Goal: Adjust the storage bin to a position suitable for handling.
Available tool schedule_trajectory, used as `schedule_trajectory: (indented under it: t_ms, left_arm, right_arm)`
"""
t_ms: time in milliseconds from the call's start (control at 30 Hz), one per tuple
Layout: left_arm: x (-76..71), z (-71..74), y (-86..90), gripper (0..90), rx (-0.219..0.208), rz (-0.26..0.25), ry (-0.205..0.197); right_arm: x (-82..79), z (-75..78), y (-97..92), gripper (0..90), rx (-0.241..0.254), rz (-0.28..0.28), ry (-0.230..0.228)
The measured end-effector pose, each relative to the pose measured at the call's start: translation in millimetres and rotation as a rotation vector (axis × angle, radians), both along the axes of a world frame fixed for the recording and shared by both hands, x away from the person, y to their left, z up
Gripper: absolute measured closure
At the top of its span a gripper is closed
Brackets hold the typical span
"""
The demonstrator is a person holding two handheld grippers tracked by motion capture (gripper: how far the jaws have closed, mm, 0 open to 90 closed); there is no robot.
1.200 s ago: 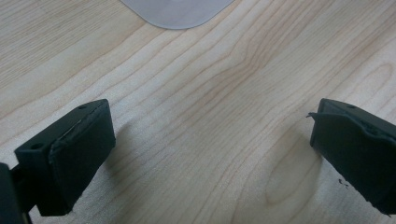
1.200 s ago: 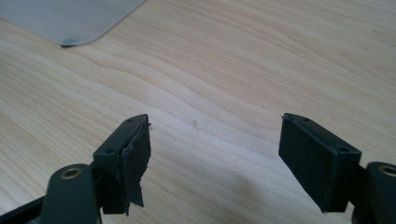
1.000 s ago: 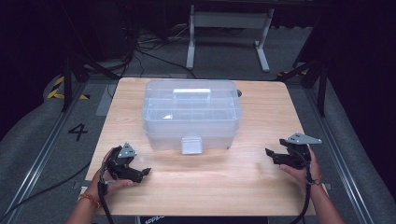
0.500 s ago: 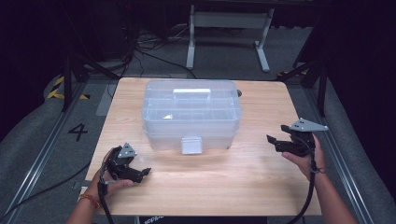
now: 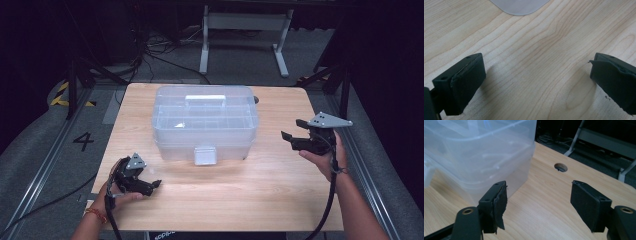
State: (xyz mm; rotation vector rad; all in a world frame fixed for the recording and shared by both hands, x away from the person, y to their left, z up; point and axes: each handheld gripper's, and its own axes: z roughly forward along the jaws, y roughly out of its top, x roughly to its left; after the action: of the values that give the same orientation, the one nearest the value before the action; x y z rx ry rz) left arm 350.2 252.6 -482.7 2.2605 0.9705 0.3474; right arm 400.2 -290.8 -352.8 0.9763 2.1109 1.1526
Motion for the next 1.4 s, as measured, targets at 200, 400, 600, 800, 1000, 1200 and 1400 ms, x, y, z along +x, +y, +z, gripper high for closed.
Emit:
schedule_trajectory:
  t_ms: [200,400,600,800,1000,1200,1400]
  left_arm:
    - [-0.2,0.1,-0.1,0.5,0.0,0.002,0.001]
    - [-0.4,0.0,-0.2,0.5,-0.001,0.004,0.001]
    - [-0.4,0.0,-0.2,0.5,-0.001,0.004,0.001]
    - [-0.4,0.0,-0.2,0.5,-0.001,0.005,0.001]
    - [-0.4,0.1,-0.2,0.5,-0.001,0.004,0.001]
    - [-0.8,0.0,-0.4,0.5,-0.003,0.008,0.006]
    - [-0.8,-0.1,-0.4,0.5,-0.003,0.008,0.006]
  right_arm:
    - [7.7,15.7,13.6,30.6,0.019,0.028,-0.028]
    - [14.2,25.8,27.7,31.0,0.008,0.056,-0.045]
    - [21.8,34.9,43.3,31.9,0.027,0.087,-0.056]
    - [29.3,38.7,60.1,32.8,0.024,0.112,-0.054]
    - [36.3,41.4,75.0,34.0,0.016,0.134,-0.053]
    - [45.3,46.1,89.6,34.9,0.008,0.145,-0.059]
    - [54.8,46.1,100.5,35.4,0.012,0.155,-0.043]
